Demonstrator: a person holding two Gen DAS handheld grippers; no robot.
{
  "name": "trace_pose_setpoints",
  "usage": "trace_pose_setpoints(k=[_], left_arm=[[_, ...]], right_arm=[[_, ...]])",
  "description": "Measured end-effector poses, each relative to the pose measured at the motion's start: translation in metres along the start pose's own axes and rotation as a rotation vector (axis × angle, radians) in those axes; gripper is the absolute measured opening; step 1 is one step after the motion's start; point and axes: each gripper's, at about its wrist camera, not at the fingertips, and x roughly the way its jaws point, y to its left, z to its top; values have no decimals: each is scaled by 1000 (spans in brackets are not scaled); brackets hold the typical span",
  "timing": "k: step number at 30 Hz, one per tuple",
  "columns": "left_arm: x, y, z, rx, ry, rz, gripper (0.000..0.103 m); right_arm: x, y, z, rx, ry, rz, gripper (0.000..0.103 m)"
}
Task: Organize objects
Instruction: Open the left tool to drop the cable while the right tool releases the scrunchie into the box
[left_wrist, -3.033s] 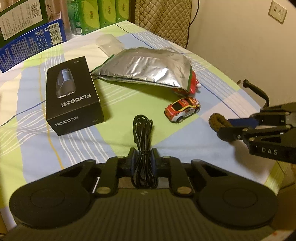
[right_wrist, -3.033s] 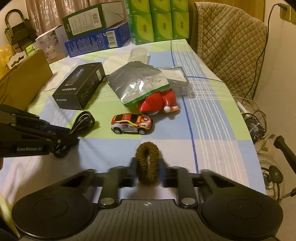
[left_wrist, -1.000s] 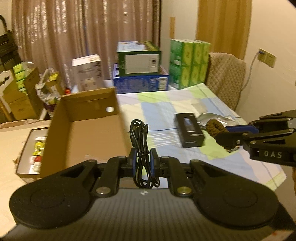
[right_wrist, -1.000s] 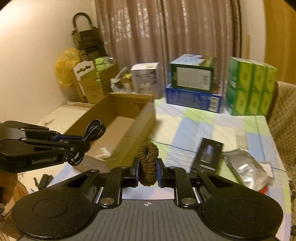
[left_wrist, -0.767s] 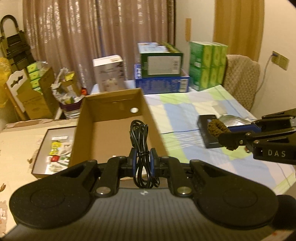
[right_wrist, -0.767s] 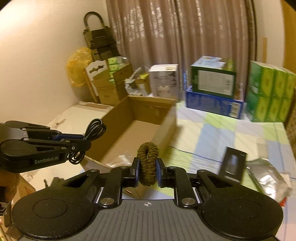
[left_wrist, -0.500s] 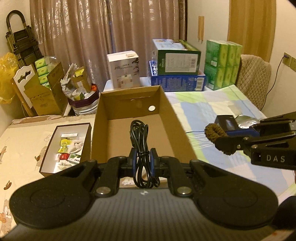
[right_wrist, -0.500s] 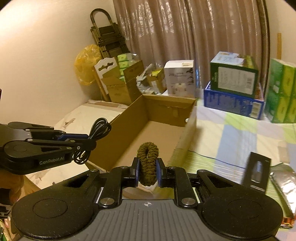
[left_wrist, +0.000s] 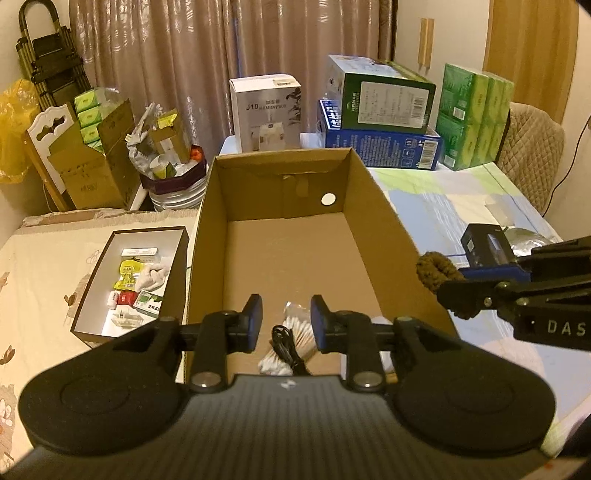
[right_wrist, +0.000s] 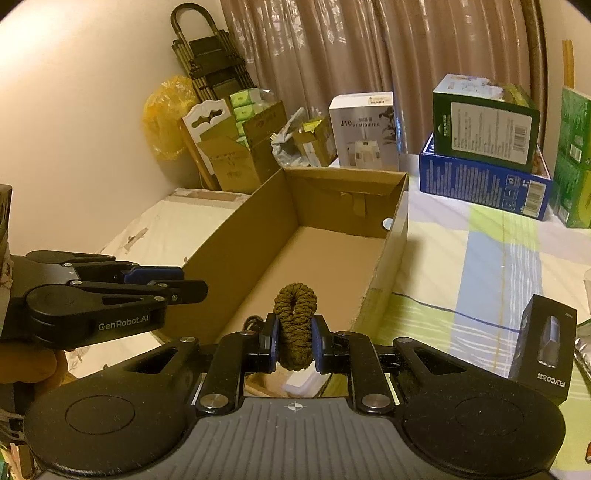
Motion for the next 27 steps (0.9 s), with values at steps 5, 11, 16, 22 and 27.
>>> trace_pose_setpoints(k=[5, 11, 16, 22, 27], left_arm=[[1, 2, -4, -9, 3, 2, 27], [-3, 4, -6, -16, -6, 9, 31], [-6, 6, -7, -32, -17, 7, 37], [-8, 6, -8, -38, -20, 5, 39], [-10, 0, -10, -42, -21, 0, 41]], right_arm=[[5, -2, -1, 7, 9, 0, 15], [7, 0, 3, 17, 1, 5, 15], [9, -7, 5, 71, -39, 41, 66], [2, -14, 3, 91, -61, 45, 66], [-6, -20, -1, 91, -57, 29, 66]])
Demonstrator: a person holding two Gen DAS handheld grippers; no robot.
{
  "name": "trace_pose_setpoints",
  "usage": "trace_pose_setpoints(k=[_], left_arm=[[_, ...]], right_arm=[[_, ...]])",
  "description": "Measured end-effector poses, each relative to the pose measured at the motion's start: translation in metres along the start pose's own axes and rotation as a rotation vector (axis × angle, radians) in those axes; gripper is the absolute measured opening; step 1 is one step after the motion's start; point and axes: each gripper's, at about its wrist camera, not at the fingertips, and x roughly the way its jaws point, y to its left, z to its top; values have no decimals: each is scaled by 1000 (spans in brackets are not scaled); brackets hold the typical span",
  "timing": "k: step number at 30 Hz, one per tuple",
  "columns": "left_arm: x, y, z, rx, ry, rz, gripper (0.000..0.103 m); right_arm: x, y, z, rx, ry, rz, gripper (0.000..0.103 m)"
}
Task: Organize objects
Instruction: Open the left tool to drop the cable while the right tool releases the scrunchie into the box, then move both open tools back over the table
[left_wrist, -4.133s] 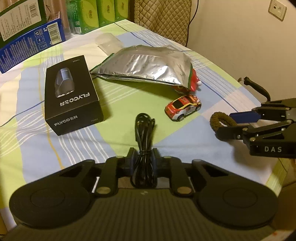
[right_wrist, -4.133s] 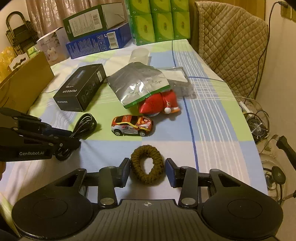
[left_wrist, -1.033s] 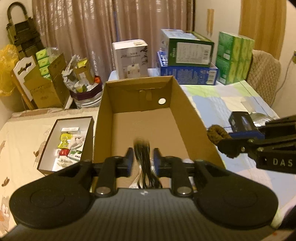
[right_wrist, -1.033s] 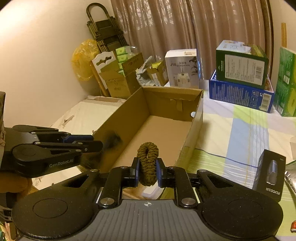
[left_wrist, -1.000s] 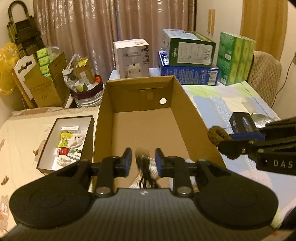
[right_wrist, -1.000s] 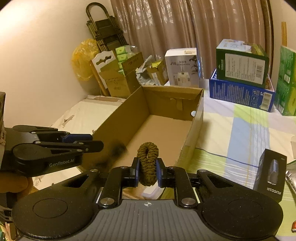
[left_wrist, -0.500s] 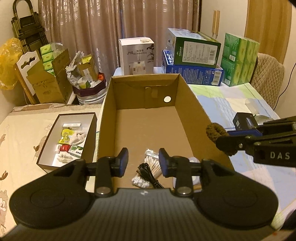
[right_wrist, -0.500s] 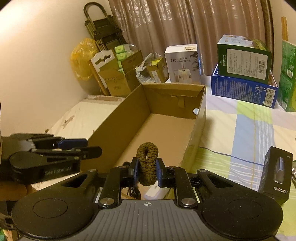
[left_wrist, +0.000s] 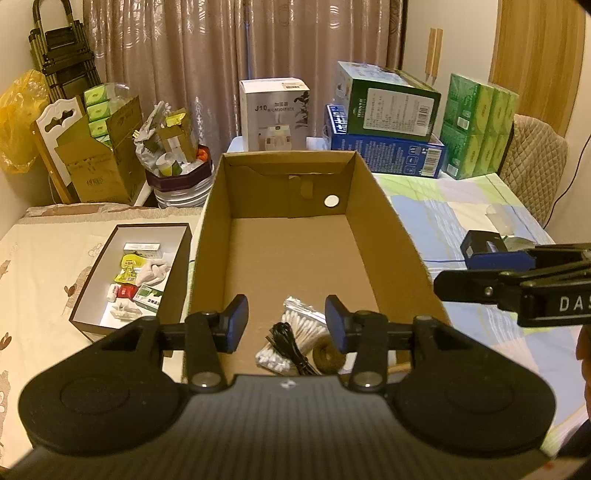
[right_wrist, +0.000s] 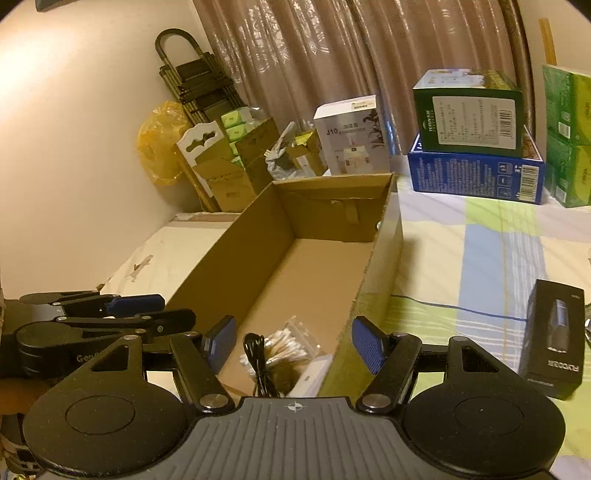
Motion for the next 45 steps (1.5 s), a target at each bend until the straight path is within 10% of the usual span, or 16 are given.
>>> trace_pose_setpoints(k=[29, 45], left_arm=[[-59, -111, 0, 65, -102, -107, 102], [-63, -208, -2, 129, -130, -229, 102]], right_arm=[[-164, -64, -36, 28, -133, -230, 66], [-275, -137, -86, 124, -224, -465, 71]])
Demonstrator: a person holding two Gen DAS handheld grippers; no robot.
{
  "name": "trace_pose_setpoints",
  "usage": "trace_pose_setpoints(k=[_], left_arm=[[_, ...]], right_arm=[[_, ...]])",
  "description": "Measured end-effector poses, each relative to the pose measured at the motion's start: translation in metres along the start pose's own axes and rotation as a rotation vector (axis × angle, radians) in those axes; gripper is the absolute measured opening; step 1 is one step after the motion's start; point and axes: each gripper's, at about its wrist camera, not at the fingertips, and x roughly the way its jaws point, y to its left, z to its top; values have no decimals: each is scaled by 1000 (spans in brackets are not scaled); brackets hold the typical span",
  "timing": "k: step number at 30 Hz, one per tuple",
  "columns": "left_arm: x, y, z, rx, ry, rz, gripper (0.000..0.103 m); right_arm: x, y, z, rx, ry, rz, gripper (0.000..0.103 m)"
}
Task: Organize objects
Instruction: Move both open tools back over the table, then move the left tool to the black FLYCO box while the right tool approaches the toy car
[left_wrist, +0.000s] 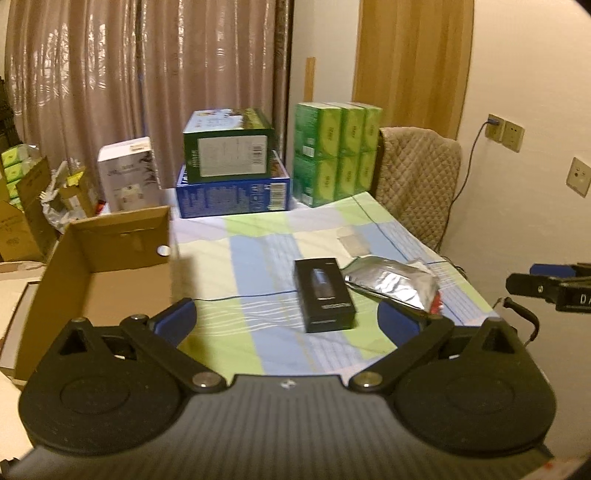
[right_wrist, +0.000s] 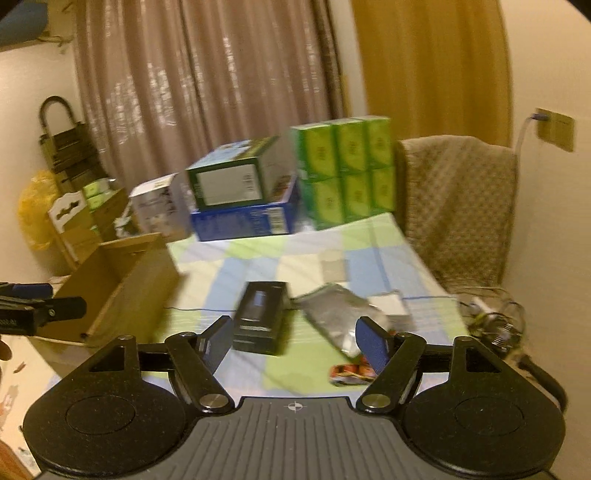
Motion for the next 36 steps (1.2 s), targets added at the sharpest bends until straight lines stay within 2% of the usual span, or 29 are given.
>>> trace_pose_setpoints(k=[5, 8, 18, 30, 33, 36], left_arm=[[13, -23, -8, 19, 15, -30, 102], [23, -33, -14, 38, 28, -23, 102], [52, -53, -21, 65, 29, -9, 102], [107, -54, -28, 47, 38, 0, 102], [125, -54, -32, 45, 61, -6, 102], [141, -56, -37, 53, 80, 19, 102]], right_arm=[[-3, -27, -21, 33, 34, -54, 71], [-3, -38, -32, 56, 53, -71, 71], [8, -50, -48, 58, 79, -90, 71], [50, -56, -59, 64, 121, -100, 71], [66, -58, -62, 65, 134, -103, 71], [82, -60, -66, 57, 149, -104, 71]])
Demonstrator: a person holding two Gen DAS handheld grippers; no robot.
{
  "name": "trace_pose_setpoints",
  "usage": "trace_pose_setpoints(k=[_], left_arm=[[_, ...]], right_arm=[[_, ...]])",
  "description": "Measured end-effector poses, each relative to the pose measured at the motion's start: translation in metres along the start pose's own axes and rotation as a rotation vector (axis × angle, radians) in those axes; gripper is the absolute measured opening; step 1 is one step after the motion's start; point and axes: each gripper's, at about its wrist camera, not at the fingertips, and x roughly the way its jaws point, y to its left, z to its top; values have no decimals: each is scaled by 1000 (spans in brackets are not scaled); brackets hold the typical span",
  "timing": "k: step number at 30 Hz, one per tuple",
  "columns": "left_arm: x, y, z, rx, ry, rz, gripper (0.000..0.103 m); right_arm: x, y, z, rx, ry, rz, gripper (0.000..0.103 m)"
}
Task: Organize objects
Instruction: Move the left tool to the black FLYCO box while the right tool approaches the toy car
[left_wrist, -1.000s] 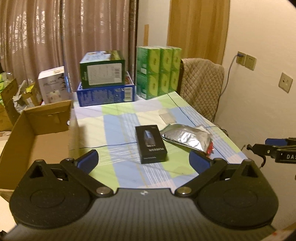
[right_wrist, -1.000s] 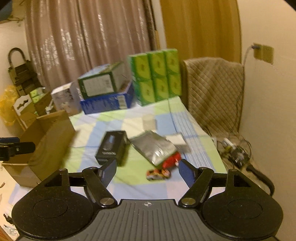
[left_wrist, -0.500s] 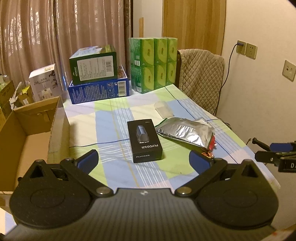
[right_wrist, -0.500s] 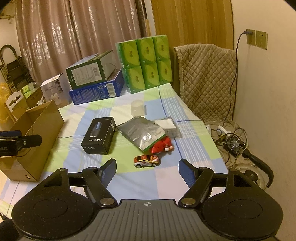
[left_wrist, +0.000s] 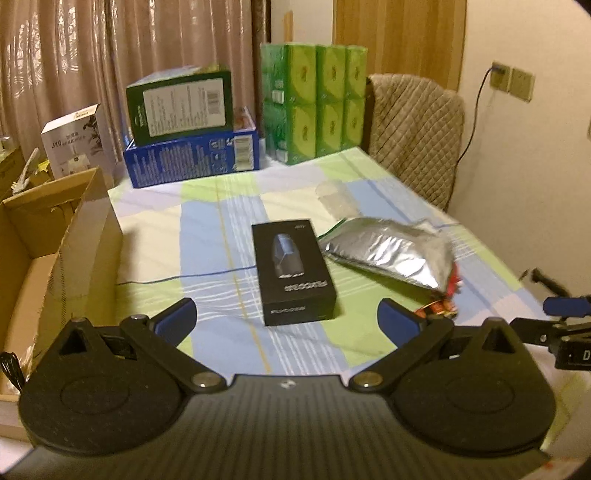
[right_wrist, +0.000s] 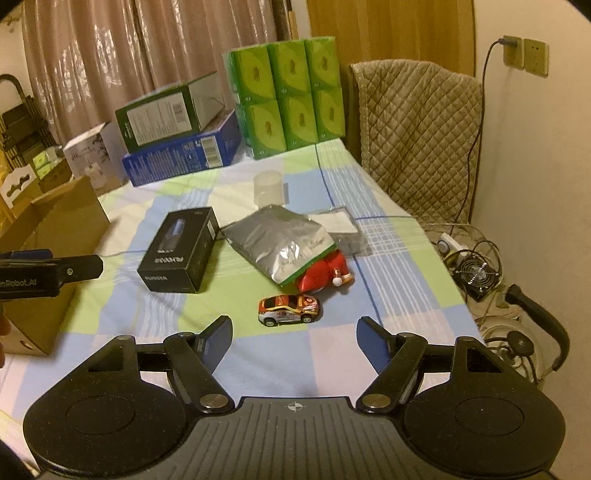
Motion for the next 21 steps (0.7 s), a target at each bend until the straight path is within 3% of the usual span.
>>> trace_pose_setpoints(k=[6, 21], left_arm=[[35, 1, -10, 13, 51, 3, 102], [82, 9, -13, -23, 65, -28, 102]], right_arm=[[35, 3, -3, -21, 16, 4, 71], [111, 12, -5, -93, 42, -56, 71]])
